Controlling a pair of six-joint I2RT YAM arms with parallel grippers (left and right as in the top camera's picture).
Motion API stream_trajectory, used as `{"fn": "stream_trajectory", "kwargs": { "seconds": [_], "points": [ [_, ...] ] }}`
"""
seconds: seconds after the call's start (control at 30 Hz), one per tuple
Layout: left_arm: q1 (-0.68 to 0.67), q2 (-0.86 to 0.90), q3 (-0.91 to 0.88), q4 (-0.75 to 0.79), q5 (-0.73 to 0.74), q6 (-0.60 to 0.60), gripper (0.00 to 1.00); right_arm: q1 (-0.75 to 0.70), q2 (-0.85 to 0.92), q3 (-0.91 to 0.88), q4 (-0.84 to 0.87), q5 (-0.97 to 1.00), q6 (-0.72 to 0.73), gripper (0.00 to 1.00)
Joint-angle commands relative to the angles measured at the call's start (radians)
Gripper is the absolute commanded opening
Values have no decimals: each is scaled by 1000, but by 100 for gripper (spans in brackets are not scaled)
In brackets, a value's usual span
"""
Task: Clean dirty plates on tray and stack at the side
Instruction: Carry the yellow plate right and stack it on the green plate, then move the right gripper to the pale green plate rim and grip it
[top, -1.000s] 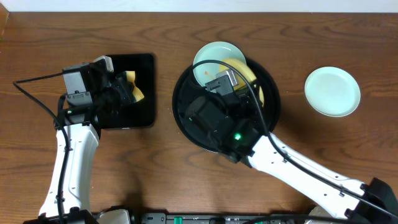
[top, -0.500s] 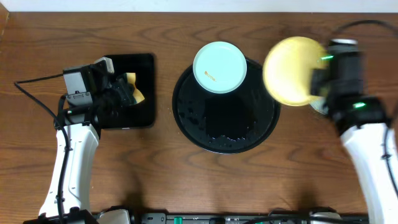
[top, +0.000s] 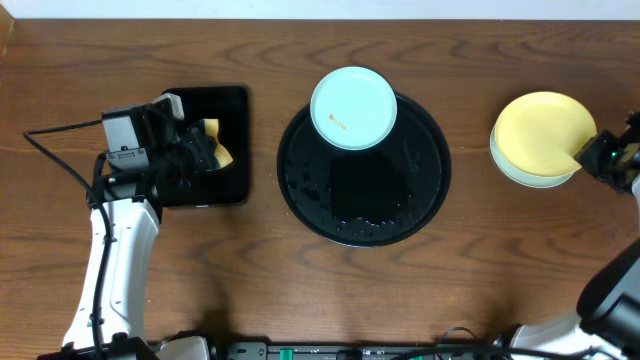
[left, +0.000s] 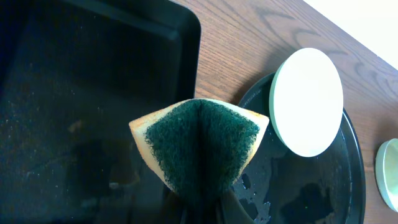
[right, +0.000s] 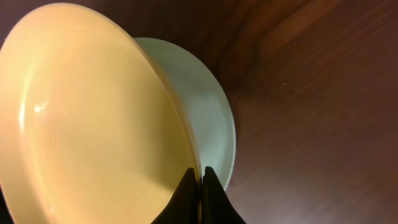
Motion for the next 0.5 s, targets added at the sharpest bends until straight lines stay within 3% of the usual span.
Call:
{"fn": "stream_trajectory", "kwargs": {
  "seconds": [0.0, 0.1, 0.13, 0.17, 0.23, 0.37, 0.47],
  "points": [
    [4, 5, 3, -2, 6, 2, 8, -12, 50, 8, 40, -82, 10, 8],
    [4, 5, 3, -2, 6, 3, 8, -16, 60, 8, 21, -99, -43, 47],
    [4, 5, 4, -2, 6, 3, 8, -16, 55, 8, 12, -122, -57, 67],
    [4, 5, 3, -2, 5, 3, 8, -14, 53, 8, 10, -137, -56, 75],
    [4, 5, 3, -1, 5, 3, 8, 1, 53, 10, 10, -179, -65, 79],
    [4, 5, 4, 2, 6, 3, 8, 83, 53, 30, -24, -244, -169, 74],
    [4, 5, 3, -3, 6, 2, 9, 224, 53, 101, -117, -238, -264, 71]
  ]
}}
